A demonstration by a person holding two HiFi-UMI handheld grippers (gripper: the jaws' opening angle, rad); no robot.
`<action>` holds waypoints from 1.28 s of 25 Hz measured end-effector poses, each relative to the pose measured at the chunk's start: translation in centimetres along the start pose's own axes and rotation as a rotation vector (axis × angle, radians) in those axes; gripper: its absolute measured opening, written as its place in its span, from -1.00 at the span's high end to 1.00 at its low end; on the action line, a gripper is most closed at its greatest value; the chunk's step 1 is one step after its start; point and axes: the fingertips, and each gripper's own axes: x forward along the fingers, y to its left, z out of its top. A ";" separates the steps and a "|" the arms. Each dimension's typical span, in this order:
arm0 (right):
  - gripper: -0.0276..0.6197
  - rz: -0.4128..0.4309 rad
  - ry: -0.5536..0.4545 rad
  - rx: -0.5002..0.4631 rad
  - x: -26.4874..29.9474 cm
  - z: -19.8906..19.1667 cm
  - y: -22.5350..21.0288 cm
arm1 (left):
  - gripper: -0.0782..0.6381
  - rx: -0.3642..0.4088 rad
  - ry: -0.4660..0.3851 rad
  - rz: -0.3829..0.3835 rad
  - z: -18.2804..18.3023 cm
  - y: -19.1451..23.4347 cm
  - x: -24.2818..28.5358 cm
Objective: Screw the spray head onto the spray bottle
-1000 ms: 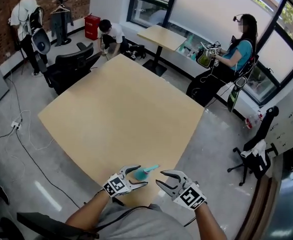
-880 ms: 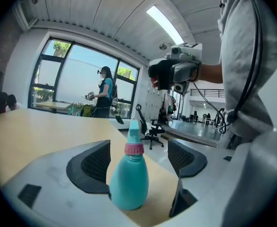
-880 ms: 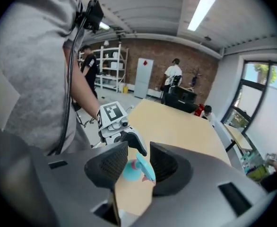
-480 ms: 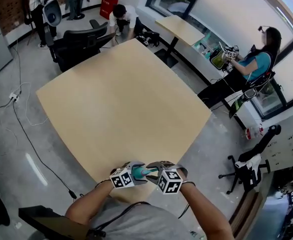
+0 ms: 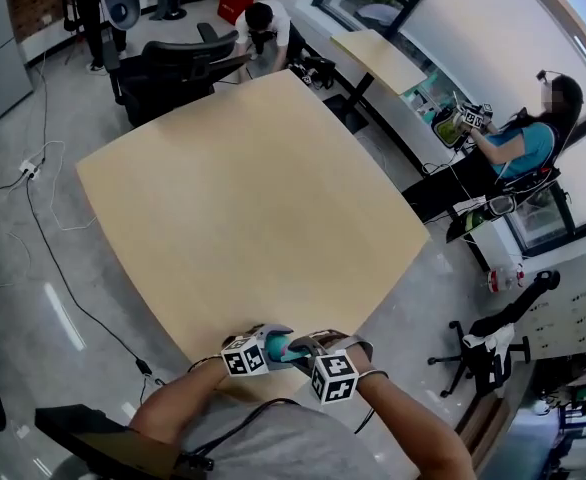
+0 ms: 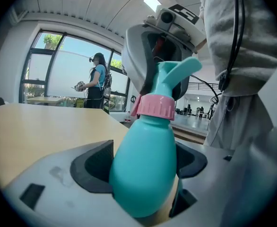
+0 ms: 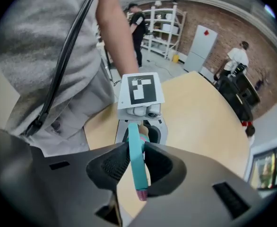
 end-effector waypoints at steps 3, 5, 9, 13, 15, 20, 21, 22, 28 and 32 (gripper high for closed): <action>0.62 0.042 0.101 -0.242 0.2 0.4 0.1 | -0.22 -0.003 -0.008 -0.011 -0.1 0.0 -0.2; 0.61 0.112 0.157 -0.394 0.2 0.1 0.5 | -0.22 -0.001 -0.009 -0.018 0.1 -0.3 0.0; 0.59 0.249 0.217 -0.510 0.3 -0.4 0.6 | -0.22 -0.012 -0.023 -0.022 0.4 -0.3 0.4; 0.57 0.282 0.196 -0.210 0.7 0.0 -0.2 | -0.22 -0.028 -0.043 -0.011 0.4 0.1 0.0; 0.56 0.253 0.160 0.110 0.8 -0.3 -0.4 | -0.22 -0.026 -0.055 0.017 0.5 0.1 -0.1; 0.56 0.080 -0.007 1.127 0.2 -2.1 -0.4 | -0.22 -0.048 -0.086 0.180 0.7 0.3 0.4; 0.56 0.031 -0.046 1.233 0.1 -2.1 -0.4 | -0.22 -0.061 -0.092 0.221 0.8 0.4 0.3; 0.56 -0.017 -0.081 1.307 0.1 -2.1 -0.7 | -0.22 -0.074 -0.098 0.256 0.7 0.8 0.1; 0.53 -0.027 -0.222 1.395 0.3 -1.3 -1.6 | -0.22 -0.091 -0.102 0.284 0.1 1.9 -0.3; 0.32 0.040 -0.281 1.203 -2.6 -0.3 -2.7 | -0.22 -0.082 -0.100 0.234 0.2 1.8 0.0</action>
